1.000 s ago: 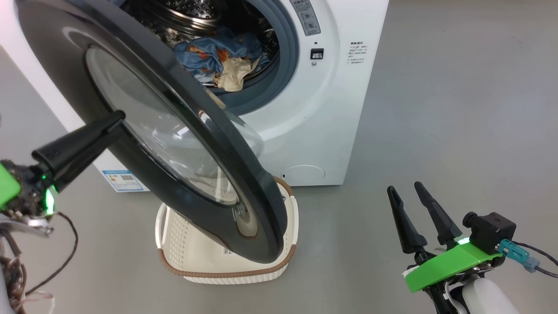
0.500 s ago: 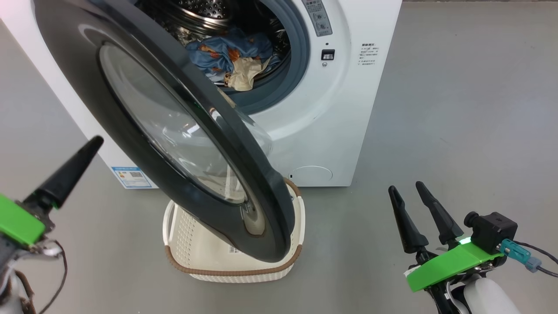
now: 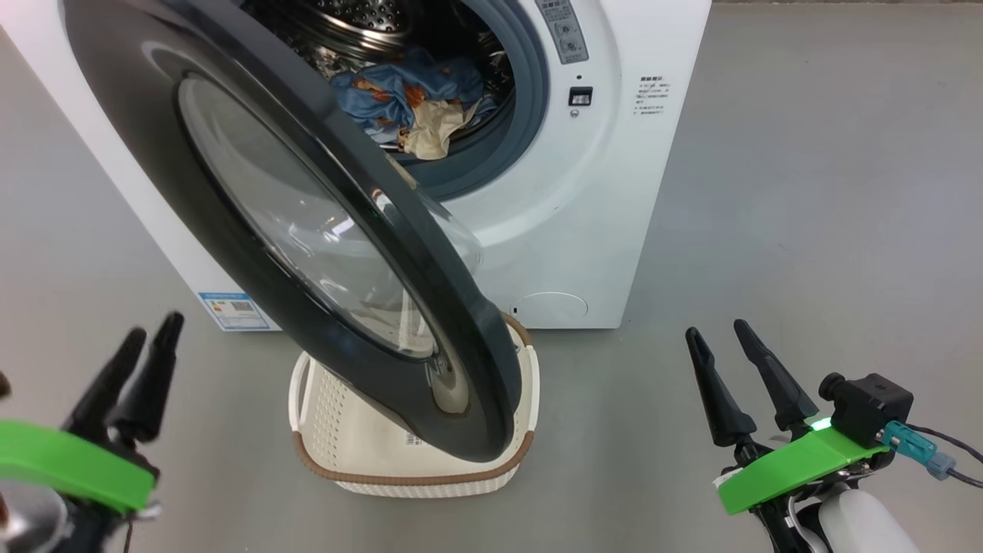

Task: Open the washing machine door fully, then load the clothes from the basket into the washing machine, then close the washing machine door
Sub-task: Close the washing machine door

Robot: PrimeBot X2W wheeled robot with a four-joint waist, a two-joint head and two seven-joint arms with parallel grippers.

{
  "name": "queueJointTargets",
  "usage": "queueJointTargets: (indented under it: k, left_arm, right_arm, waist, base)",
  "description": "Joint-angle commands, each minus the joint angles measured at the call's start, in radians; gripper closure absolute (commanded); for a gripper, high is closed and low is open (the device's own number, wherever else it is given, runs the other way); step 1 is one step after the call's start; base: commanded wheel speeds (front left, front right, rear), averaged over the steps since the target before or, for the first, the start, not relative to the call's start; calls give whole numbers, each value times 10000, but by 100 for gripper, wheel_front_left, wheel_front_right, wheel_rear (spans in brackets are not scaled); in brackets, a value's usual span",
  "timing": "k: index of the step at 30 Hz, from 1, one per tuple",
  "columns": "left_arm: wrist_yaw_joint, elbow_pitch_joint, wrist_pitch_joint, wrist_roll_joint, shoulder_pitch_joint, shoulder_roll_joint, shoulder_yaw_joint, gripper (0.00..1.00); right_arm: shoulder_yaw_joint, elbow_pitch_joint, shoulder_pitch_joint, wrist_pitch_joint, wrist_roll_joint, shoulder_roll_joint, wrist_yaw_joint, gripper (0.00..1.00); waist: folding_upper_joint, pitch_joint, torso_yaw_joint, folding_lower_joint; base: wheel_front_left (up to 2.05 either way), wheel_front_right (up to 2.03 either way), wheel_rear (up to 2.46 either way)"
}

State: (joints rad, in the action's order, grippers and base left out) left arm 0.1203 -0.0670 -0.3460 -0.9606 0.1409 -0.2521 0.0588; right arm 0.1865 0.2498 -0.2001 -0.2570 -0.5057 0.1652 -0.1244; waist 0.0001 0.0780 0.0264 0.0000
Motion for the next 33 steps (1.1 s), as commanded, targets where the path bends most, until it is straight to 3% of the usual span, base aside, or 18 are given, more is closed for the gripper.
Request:
queueJointTargets:
  k: [1, 8, 16, 25, 33]
  left_arm:
    - [101, -184, 234, 135, 148, -415, 303, 0]
    - [102, 747, 3098, 807, -395, -803, -918, 0]
    - [103, 1708, 5277, 1293, -870, -867, -1748, 0]
    - [-58, 2288, 6048, 3054, -896, -482, -1827, 0]
    - [-43, 1915, 6075, 4493, -1072, 478, -812, 0]
  right_arm:
    - [246, -243, 77, -48, -28, 74, -63, 0]
    - [316, -195, 60, -48, -42, 180, -63, 0]
    - [364, -166, 69, -48, -65, 252, -63, 0]
    - [325, -183, 110, -48, -41, 294, -63, 0]
    - [268, -210, 88, -48, -3, 283, -63, 0]
  waist:
    - [-1, -14, 13, 0]
    - [-1, -119, 54, 0]
    - [-1, -193, -6, 0]
    - [-1, -242, 10, 0]
    - [-1, -119, -10, 0]
  base:
    - [0, 0, 0]
    - [0, 0, 0]
    - [0, 0, 0]
    - [0, 0, 0]
    - [0, 0, 0]
